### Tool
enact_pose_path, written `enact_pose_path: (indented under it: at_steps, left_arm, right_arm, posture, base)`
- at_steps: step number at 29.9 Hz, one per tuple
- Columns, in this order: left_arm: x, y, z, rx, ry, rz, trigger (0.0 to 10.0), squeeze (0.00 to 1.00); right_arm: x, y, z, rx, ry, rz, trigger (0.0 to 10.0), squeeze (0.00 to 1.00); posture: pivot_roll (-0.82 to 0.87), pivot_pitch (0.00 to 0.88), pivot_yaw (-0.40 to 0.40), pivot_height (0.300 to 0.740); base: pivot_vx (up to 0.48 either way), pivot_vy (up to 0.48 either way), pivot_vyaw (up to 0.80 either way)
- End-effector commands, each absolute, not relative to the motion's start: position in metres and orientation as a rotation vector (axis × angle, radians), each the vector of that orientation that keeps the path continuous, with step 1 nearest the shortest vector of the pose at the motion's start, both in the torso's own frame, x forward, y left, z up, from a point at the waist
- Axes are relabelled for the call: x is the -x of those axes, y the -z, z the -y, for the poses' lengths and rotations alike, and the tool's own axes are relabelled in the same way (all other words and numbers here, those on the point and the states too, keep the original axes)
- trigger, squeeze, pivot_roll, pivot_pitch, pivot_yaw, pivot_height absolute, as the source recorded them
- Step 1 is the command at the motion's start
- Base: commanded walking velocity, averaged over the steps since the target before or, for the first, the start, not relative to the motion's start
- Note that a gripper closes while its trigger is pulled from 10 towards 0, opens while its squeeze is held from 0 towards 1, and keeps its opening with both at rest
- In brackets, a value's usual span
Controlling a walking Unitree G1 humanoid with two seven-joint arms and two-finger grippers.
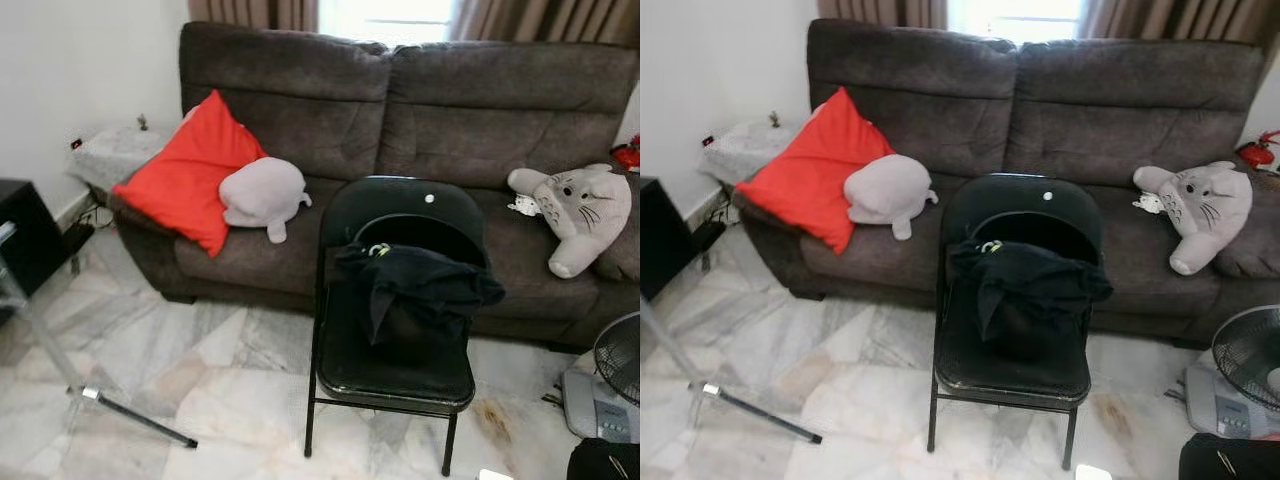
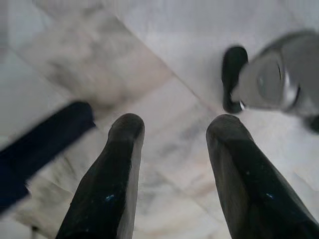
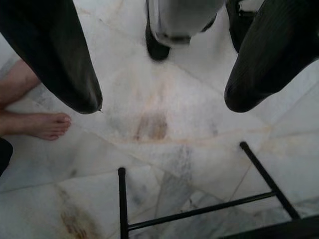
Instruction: Hang hanger
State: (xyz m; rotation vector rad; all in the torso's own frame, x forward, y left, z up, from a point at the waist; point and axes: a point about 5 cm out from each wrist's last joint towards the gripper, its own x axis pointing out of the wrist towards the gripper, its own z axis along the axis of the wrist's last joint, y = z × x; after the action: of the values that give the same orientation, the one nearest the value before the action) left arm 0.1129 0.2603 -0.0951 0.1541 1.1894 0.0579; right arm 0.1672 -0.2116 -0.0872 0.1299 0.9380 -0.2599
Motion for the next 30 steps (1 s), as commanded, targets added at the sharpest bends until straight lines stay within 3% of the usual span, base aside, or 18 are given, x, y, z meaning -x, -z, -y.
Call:
enact_pose_path:
  at_steps: [1,8,12,25,30]
  left_arm:
    - [-0.107,0.098,-0.257,-0.145,-0.049,-1.213,10.0,0.0]
    - [-0.107,0.098,-0.255,-0.147,-0.041,-1.215,10.0,0.0]
    - [-0.106,0.099,-0.255,-0.146,-0.044,-1.218,10.0,0.0]
    - [-0.107,0.099,-0.253,-0.145,-0.04,-1.218,10.0,0.0]
    - [-0.107,0.099,-0.253,-0.145,-0.037,-1.222,10.0,0.0]
  right_arm:
    - [-0.166,0.086,0.218,-0.126,0.27,-0.923,10.0,0.0]
    - [-0.172,0.081,0.218,-0.122,0.233,-0.846,10.0,0.0]
    - [-0.247,0.036,0.2,-0.095,0.169,-0.543,10.0,0.0]
    - [-0.274,-0.004,0.205,-0.087,0.159,-0.249,10.0,0.0]
    - [-0.261,-0.013,0.207,0.014,0.127,-0.16,10.0,0.0]
  posture:
    - [0.11,0.0,0.037,0.74]
    - [0.09,0.0,0.035,0.74]
    - [0.08,0.0,0.027,0.74]
    - [0.06,0.0,0.011,0.74]
    - [0.05,0.0,0.009,0.74]
  base:
    - [0.315,0.0,0.0]
    - [0.314,0.0,0.0]
    - [0.145,0.0,0.0]
    - [0.0,0.0,0.0]
    - [0.0,0.0,0.0]
